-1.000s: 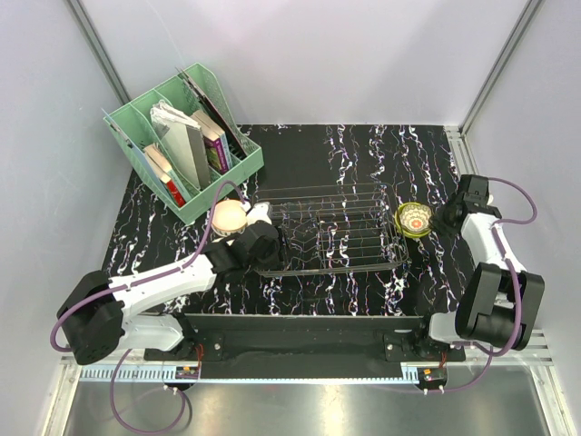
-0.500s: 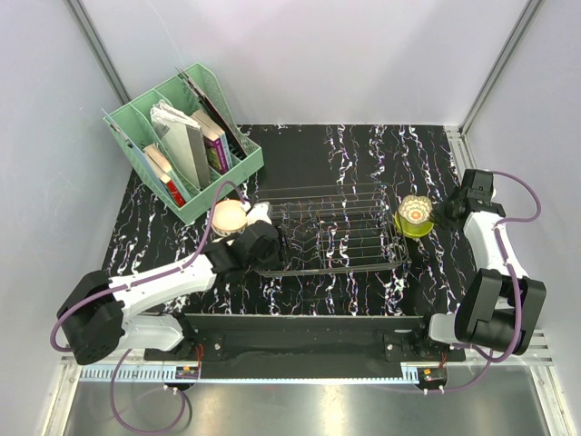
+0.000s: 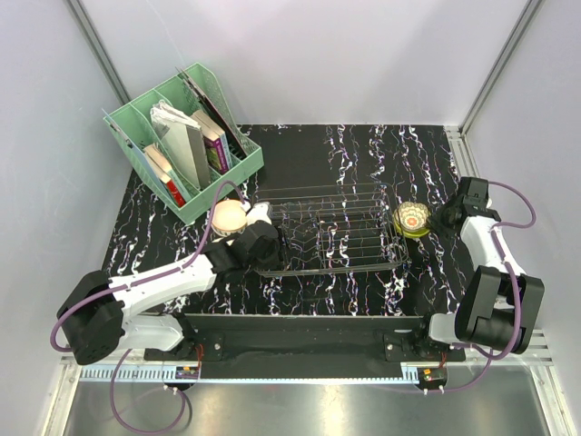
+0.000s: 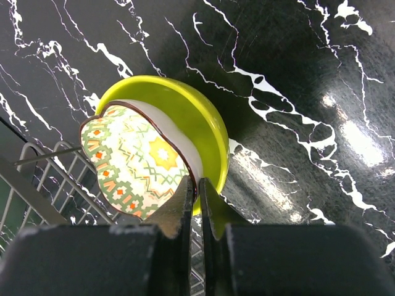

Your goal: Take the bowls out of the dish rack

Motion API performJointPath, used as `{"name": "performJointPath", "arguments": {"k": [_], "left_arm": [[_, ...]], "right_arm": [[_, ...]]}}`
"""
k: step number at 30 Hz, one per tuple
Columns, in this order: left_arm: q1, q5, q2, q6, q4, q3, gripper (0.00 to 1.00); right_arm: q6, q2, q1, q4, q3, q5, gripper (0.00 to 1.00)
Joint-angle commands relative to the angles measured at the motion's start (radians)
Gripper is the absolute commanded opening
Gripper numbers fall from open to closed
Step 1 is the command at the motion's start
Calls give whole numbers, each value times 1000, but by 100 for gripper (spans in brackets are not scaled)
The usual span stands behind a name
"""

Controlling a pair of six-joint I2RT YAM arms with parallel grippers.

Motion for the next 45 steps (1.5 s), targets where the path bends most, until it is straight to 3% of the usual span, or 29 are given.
{"name": "performJointPath", "arguments": {"k": [1, 15, 18, 23, 26, 40, 45], "left_arm": [[-3, -15, -8, 17, -4, -15, 57], [-2, -20, -13, 15, -5, -20, 57], [-2, -18, -10, 14, -5, -20, 57], [-3, -17, -5, 12, -7, -20, 57], [-2, -15, -5, 12, -5, -21, 57], [-3, -8, 12, 6, 10, -23, 57], [-8, -8, 10, 9, 7, -20, 57]], "right_arm": [[12, -12, 1, 62, 2, -28, 0], [6, 48, 2, 133, -67, -50, 6], [1, 58, 1, 133, -73, -56, 10], [-5, 25, 1, 131, -80, -54, 36], [-8, 4, 1, 131, -73, -56, 42], [9, -62, 1, 94, 25, -131, 57], [-8, -25, 1, 70, 41, -132, 58]]}}
